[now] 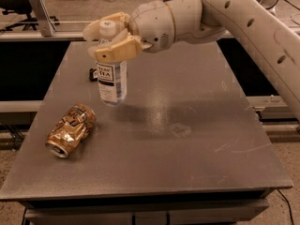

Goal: Move blue plastic bottle near orange can

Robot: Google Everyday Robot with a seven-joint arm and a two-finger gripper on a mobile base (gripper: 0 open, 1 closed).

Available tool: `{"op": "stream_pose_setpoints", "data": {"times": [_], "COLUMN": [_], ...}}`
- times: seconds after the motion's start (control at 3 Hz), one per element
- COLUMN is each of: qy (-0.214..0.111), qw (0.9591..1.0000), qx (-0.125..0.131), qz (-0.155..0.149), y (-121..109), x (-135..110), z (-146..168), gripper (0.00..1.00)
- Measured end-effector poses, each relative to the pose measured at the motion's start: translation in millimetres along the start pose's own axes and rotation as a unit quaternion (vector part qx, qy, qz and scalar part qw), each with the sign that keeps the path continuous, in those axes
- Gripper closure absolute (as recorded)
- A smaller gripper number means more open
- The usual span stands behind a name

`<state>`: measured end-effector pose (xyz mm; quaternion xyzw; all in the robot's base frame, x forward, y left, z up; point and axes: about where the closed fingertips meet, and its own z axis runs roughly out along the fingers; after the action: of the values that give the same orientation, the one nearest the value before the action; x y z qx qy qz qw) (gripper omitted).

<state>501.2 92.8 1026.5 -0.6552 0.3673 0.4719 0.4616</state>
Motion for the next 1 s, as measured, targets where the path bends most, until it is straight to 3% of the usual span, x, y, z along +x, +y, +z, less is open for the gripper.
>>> {"op": "stream_pose_setpoints", "data": {"times": [0.67, 1.0], "qy": [0.003, -0.011], "qw": [0.9996, 0.9997], "qx": [0.018, 0.003], "qz": [0.024, 0.023], "y": [-2.1, 6.0], "x": [30.5, 27.5], "z": [14.4, 29.9], "gripper": [1.00, 0.83]}}
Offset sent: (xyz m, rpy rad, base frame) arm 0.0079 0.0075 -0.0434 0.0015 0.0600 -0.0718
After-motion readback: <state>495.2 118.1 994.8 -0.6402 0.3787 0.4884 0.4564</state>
